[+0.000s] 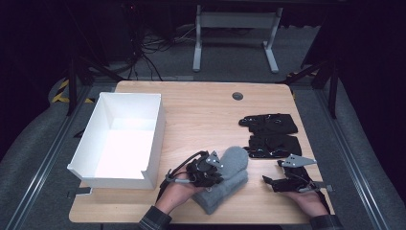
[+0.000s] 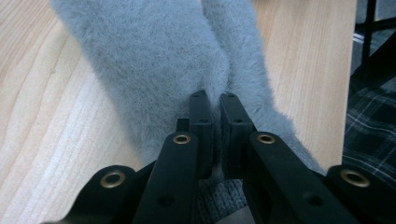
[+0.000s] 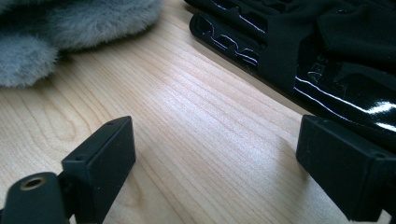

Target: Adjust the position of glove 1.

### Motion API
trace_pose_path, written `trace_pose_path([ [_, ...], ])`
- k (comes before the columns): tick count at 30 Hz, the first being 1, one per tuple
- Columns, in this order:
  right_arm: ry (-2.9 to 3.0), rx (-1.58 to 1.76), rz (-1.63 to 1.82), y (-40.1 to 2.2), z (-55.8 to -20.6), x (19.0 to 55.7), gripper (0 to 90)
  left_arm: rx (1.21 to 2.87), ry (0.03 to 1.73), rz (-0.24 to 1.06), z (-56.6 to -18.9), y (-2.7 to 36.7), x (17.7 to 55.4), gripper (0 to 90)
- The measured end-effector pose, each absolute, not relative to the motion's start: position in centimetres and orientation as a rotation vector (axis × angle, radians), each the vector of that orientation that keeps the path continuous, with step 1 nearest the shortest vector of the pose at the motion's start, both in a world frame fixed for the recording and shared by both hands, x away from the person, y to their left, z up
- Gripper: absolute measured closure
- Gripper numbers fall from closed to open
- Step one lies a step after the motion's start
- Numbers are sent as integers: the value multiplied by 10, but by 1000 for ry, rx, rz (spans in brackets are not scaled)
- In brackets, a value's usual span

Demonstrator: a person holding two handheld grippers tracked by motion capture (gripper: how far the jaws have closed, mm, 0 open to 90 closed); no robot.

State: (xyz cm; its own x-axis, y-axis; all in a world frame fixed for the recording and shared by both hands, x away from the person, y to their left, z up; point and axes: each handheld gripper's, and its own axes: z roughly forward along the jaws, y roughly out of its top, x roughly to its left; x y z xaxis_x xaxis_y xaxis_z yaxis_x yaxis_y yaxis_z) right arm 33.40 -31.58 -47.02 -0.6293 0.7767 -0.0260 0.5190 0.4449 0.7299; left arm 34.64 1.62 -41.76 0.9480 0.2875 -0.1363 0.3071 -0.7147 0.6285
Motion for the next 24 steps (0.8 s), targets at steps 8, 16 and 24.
trace_pose_path([
  [8, 2344, 1102, 999, -315, -470, 334, 120, 2331, 455, -53, -411, 20, 344, 680],
  [16, 2341, 1105, 997, -315, -470, 334, 120, 2267, 525, 9, -397, 29, 346, 335],
  [24, 2340, 1104, 994, -315, -470, 334, 120, 2298, 548, -7, -401, 18, 361, 147],
])
